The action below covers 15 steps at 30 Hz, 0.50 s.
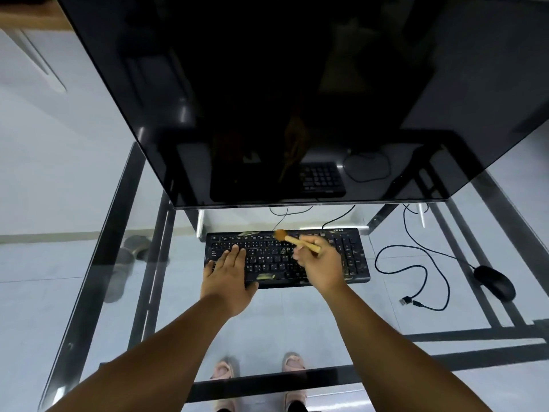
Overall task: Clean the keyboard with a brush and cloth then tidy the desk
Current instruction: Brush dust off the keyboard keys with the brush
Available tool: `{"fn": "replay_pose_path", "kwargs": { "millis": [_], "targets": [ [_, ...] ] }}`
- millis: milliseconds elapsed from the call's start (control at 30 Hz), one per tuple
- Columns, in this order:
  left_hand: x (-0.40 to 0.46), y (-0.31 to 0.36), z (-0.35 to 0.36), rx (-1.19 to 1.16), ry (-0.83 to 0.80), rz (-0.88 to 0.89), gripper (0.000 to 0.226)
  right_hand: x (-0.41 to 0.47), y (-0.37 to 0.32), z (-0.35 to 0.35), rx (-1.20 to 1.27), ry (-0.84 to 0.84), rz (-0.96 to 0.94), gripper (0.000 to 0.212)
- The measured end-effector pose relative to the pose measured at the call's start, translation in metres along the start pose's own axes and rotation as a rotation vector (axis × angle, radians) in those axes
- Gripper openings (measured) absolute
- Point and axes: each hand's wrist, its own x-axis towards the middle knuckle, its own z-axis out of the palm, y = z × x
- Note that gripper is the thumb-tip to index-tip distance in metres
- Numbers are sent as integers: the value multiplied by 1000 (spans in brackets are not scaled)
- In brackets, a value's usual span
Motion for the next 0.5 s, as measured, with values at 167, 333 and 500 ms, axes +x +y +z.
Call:
{"fn": "replay_pose_path", "kwargs": {
  "millis": [167, 333, 500],
  "targets": [
    [2, 13, 2, 10, -8, 12, 81, 5, 4, -18, 27, 361, 69, 14],
    [8, 25, 4, -17, -23, 45, 81, 12, 9, -42, 2, 349, 95, 11],
    [13, 41, 6, -22, -45, 90, 81, 15, 15, -66, 131, 371, 80, 7]
  ]
}}
